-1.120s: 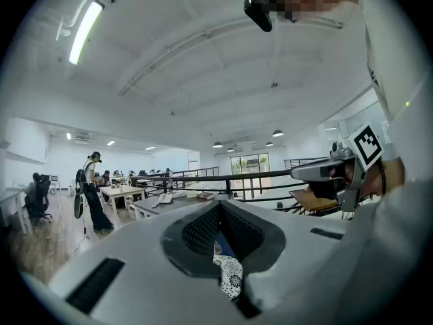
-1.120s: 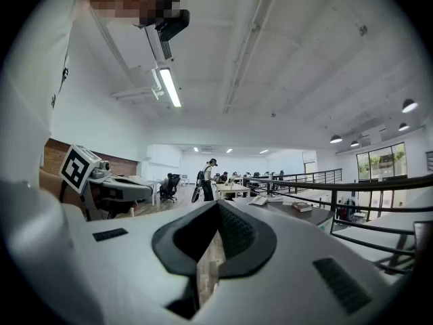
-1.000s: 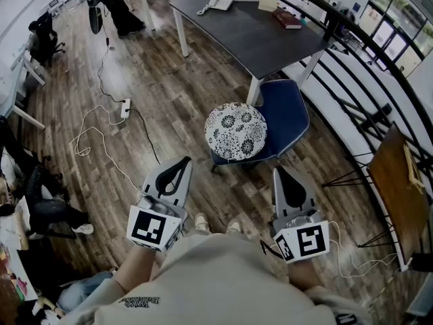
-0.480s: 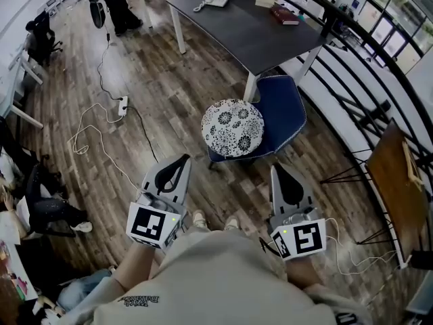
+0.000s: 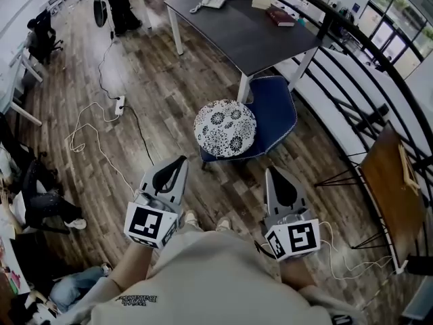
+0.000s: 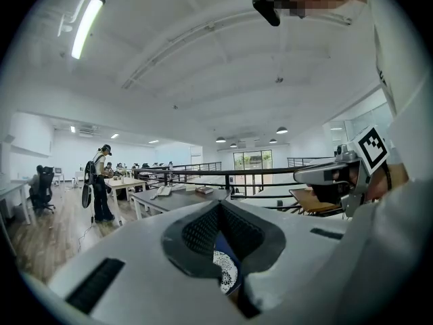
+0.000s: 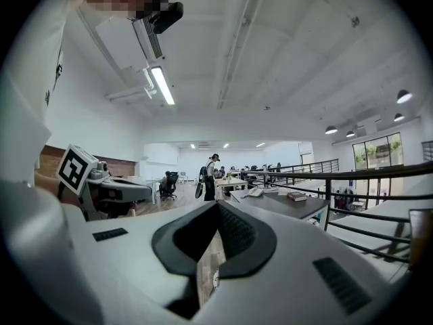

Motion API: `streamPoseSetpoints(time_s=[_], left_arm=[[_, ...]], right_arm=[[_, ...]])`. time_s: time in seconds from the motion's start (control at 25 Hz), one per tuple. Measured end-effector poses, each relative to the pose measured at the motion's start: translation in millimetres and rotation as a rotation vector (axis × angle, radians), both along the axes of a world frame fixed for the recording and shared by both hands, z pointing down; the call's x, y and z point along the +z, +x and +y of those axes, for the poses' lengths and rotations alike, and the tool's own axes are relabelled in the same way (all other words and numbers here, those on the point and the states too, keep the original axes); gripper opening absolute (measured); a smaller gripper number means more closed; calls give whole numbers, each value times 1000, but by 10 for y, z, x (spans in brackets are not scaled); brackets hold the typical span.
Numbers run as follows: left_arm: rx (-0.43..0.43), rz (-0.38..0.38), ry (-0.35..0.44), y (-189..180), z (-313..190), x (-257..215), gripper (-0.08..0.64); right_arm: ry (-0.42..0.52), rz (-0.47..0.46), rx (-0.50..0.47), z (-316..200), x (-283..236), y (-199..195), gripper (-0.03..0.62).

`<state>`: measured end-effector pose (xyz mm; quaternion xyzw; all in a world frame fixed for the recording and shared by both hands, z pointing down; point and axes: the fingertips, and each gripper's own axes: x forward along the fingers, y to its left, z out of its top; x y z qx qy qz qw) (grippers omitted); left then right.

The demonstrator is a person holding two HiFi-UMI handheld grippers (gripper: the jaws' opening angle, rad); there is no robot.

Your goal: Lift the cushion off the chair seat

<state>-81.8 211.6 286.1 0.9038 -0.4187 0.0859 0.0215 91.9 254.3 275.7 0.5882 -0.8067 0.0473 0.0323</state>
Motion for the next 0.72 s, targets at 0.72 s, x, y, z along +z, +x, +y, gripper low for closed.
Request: streamPoseSetpoints(time_s=[0.72], left_arm=[[-21,25,20,339,132,-44,5]], right_arm=[[62,-6,-25,-83,-87,234,2]])
